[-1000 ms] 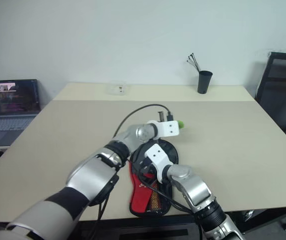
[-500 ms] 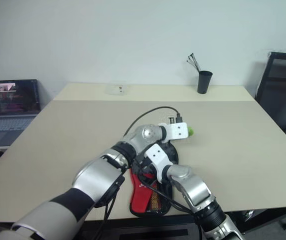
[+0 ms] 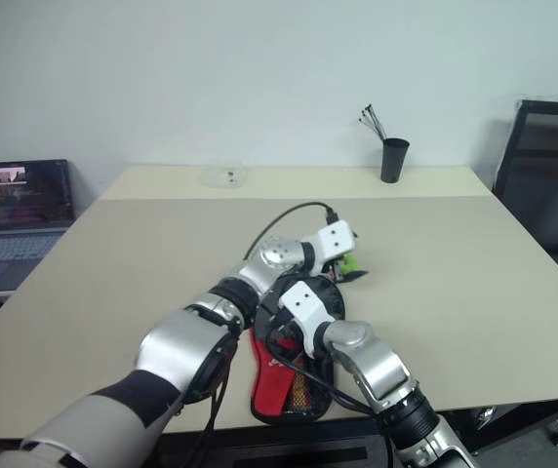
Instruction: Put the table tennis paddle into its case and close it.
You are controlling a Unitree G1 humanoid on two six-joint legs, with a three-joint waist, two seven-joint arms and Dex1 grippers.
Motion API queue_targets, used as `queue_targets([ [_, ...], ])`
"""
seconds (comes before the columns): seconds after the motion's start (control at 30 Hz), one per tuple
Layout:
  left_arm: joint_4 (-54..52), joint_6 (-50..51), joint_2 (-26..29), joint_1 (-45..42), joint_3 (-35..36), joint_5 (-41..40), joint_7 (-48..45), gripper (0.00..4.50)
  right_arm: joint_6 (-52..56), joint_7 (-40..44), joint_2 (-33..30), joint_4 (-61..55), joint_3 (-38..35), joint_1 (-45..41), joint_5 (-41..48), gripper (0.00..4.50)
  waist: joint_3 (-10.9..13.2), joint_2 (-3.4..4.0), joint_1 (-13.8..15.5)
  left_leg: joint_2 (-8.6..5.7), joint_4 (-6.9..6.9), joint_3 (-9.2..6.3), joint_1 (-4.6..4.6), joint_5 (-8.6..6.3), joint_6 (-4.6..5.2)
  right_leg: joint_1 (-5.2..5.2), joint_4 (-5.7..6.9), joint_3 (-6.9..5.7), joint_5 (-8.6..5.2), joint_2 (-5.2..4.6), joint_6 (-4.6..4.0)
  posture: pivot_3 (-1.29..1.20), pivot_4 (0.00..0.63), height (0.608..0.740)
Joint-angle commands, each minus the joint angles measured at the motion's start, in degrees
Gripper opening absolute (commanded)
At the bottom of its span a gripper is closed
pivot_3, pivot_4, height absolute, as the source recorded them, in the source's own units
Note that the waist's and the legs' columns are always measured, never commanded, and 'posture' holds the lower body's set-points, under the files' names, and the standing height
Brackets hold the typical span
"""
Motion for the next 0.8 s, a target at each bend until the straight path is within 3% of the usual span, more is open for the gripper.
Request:
queue_targets([
  [0.03, -2.3, 0.7, 2.7, -2.9, 1.9, -1.0, 4.3, 4.45, 4.3, 0.6, -0.7, 3.8, 1.6, 2.2, -0.3, 4.50, 0.0, 0.00, 0.0, 0.00, 0.00, 0.00, 0.00, 0.00, 0.00, 0.00, 0.00, 0.00, 0.00, 0.00, 0.00, 0.00, 0.150, 0.740],
  [0.2, -3.1, 1.4, 6.1, -2.6, 5.1, -3.7, 3.6, 4.45, 5.1, 0.9, -0.9, 1.9, 0.6, 1.6, 0.5, 4.50, 0.0, 0.00, 0.0, 0.00, 0.00, 0.01, 0.00, 0.00, 0.00, 0.01, 0.00, -0.01, 0.00, 0.00, 0.00, 0.00, 0.150, 0.740],
  [0.53, -10.3, 1.9, 12.3, 7.7, 11.0, -12.9, -9.6, 4.45, 15.9, 2.2, -2.8, -17.1, -10.2, 2.5, 9.9, 4.50, 0.0, 0.03, 0.0, 0.05, 0.00, 0.00, -0.07, 0.00, -0.01, -0.05, 0.00, -0.02, 0.00, 0.02, -0.01, 0.00, 0.150, 0.740],
  [0.8, -34.7, 12.4, 14.6, 25.6, 11.3, -20.4, -18.6, 4.45, 27.0, 6.8, -11.8, -28.4, -26.4, 0.9, 22.4, 4.50, 0.0, 0.05, 0.1, 0.07, -0.01, -0.02, -0.10, 0.00, -0.01, -0.06, -0.01, -0.01, 0.01, -0.01, -0.02, 0.00, 0.150, 0.740],
])
